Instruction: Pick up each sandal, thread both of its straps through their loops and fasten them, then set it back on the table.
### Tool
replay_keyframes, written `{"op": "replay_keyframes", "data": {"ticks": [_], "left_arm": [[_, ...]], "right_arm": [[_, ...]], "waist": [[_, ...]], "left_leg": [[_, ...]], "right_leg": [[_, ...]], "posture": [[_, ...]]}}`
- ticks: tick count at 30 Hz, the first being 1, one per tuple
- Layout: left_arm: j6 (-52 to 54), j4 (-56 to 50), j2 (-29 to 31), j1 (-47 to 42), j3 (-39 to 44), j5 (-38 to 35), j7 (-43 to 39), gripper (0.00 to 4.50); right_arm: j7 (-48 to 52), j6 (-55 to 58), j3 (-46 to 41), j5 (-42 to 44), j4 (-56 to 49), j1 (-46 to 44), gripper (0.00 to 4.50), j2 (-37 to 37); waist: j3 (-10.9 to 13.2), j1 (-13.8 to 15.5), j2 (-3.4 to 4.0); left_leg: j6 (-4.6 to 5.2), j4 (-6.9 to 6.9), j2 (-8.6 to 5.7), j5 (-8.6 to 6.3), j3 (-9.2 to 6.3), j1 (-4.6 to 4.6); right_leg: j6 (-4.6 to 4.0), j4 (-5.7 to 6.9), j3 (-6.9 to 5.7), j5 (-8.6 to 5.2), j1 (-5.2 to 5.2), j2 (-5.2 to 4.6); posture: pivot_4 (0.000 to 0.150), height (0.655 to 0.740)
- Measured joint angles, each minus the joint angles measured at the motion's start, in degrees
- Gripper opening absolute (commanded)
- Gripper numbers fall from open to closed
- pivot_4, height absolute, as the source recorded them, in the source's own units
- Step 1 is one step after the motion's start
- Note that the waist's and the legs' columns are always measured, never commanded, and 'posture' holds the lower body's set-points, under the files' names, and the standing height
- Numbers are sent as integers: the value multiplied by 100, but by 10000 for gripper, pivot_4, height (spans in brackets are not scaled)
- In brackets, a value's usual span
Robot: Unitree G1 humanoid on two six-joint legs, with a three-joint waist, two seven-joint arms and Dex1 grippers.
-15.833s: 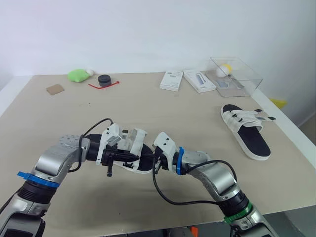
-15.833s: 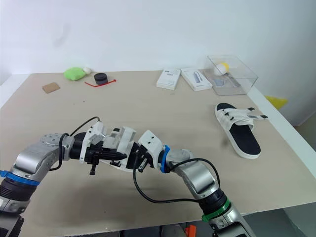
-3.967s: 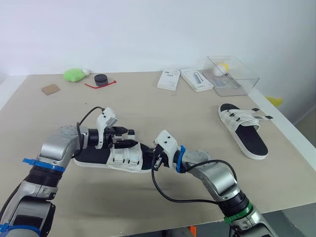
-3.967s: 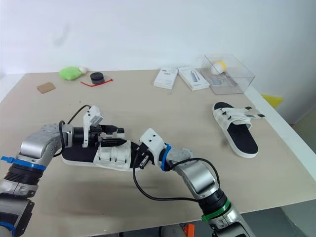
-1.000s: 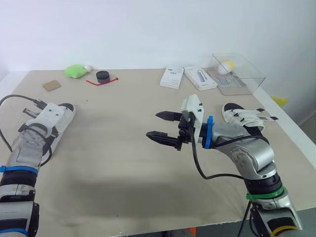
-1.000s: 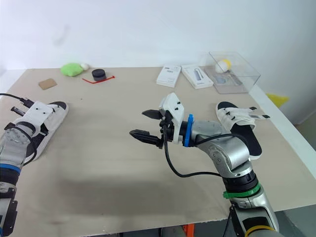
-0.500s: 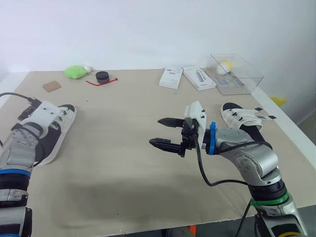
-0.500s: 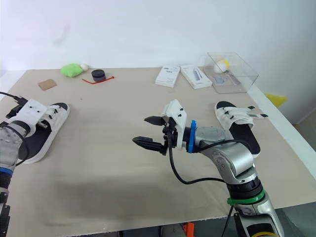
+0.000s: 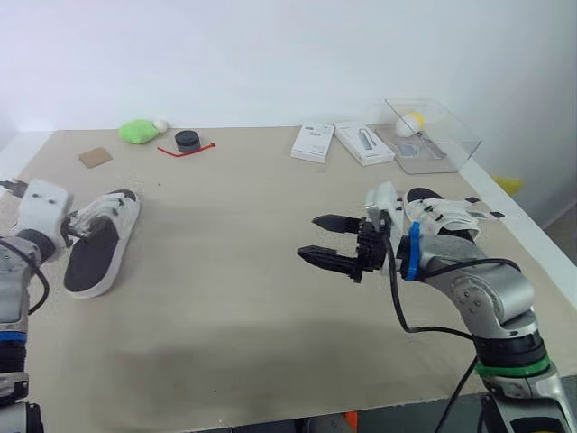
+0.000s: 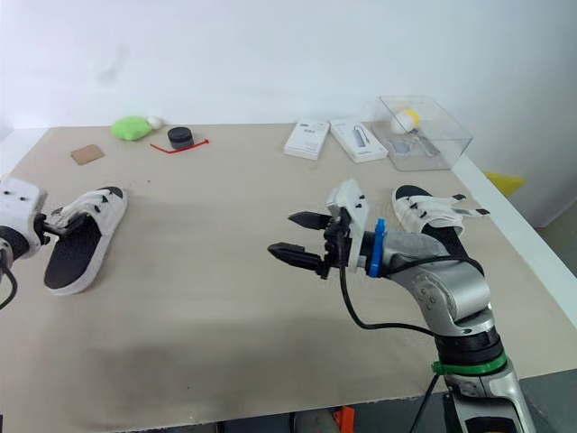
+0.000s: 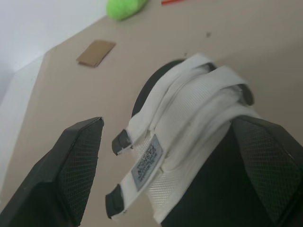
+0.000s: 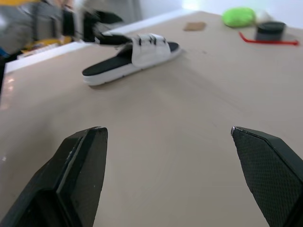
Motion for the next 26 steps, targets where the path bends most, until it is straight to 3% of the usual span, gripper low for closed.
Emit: {"op": "replay_keyframes", "data": {"ticks": [6,8,10,15,20,26], "left_arm": [[553,-1059,-120,229,575,-1162,-510,44128],[768,-1864,-378,489,353,-1795,-953,44128],[819,-2181,-493,633,0,-1984,-1173,44128],[850,-2470,-678,854,-874,-2014,-1501,44128],[296,-2398,-710,1220,-1651,-1511,-1716,44128],[-75,-2113,-752,1312,-1683,-1390,-1771,44128]], "right_arm": [[-22,76,-287,-65,145,252,45000,-345],[-74,112,-301,-207,211,337,45000,-544],[-98,92,-301,-322,261,396,45000,-585],[-104,-29,-295,-555,461,507,45000,-604],[-121,-187,-286,-814,620,576,45000,-601],[-123,-238,-286,-946,652,668,45000,-564]], "waist": [[1,0,1],[2,3,4],[1,1,3],[4,-18,4],[3,-18,9],[6,-5,15]], "left_leg": [[0,2,-2,0,3,3],[-1,8,-6,0,3,6],[-1,10,-7,-1,4,6],[2,17,-6,1,7,6],[2,22,-6,1,13,4],[4,24,-6,0,14,2]], "right_leg": [[1,-6,2,-1,7,-3],[4,-10,3,-2,8,-8],[4,-14,6,-3,12,-6],[4,-15,15,-3,18,0],[5,-29,22,-3,10,0],[5,-41,23,-3,7,-1]], "posture": [[1500,7400],[1500,7400],[1500,7400],[1500,7400],[1500,7400],[1500,7400]]}}
